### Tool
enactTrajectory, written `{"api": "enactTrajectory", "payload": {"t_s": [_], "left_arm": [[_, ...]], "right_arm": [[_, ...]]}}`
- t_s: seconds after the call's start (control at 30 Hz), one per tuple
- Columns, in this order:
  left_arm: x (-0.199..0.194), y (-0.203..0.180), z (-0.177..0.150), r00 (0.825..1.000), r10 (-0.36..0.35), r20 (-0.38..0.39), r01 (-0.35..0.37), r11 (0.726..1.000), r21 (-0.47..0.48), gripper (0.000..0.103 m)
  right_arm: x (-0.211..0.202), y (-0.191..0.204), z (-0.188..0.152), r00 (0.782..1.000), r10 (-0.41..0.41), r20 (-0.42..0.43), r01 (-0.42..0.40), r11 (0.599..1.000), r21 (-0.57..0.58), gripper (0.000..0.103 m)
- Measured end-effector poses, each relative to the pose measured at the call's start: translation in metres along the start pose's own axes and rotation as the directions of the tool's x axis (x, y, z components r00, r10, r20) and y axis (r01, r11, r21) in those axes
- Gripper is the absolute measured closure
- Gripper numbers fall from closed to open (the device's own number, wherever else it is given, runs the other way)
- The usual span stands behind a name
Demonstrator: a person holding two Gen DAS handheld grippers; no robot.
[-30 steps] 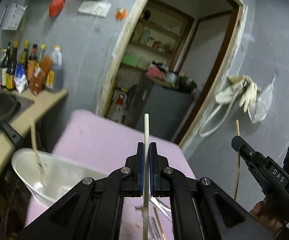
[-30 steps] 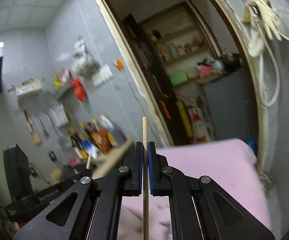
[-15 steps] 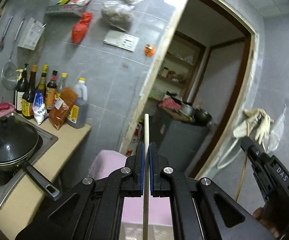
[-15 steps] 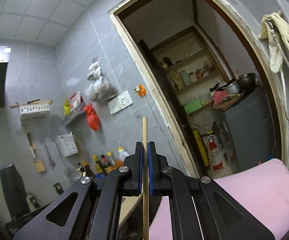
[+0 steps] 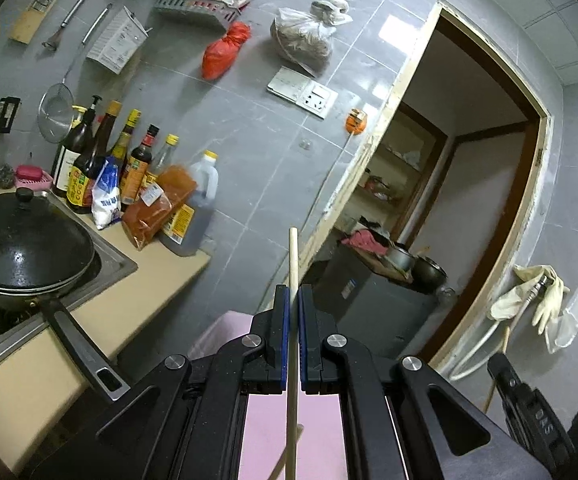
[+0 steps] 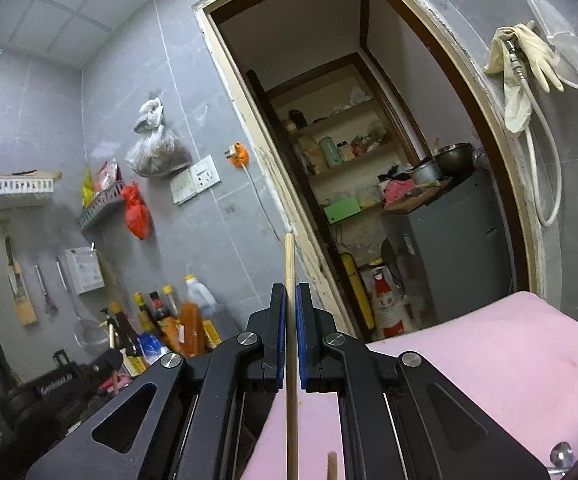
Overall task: Organize utensils
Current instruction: 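Carry the left tool's chopstick into the white holder while the right tool releases its chopstick there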
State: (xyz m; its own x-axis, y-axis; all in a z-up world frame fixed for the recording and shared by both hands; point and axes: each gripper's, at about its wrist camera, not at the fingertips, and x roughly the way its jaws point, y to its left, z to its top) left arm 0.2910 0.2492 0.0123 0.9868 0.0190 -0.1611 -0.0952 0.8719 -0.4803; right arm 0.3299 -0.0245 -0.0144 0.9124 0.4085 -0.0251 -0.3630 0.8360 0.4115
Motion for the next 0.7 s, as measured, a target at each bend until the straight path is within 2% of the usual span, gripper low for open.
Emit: {"api": "enactTrajectory", "payload": {"t_s": [0.4,0.7], "left_arm": [[-0.011,-0.006,-0.028,0.992,0.083,0.096,-0.087,0.995,0.038,0.101],[-0.016,-0.01,-0.048,0.995,0.078,0.068,-0.084,0.992,0.089,0.101]], "right_arm": [[-0.002,-0.003,-0.018,0.999,-0.034,0.026,0.035,0.999,-0.034,0.1],[-0.008,-0.005,-0.031,0.999,-0.029,0.017,0.031,0.997,-0.073,0.099]]}}
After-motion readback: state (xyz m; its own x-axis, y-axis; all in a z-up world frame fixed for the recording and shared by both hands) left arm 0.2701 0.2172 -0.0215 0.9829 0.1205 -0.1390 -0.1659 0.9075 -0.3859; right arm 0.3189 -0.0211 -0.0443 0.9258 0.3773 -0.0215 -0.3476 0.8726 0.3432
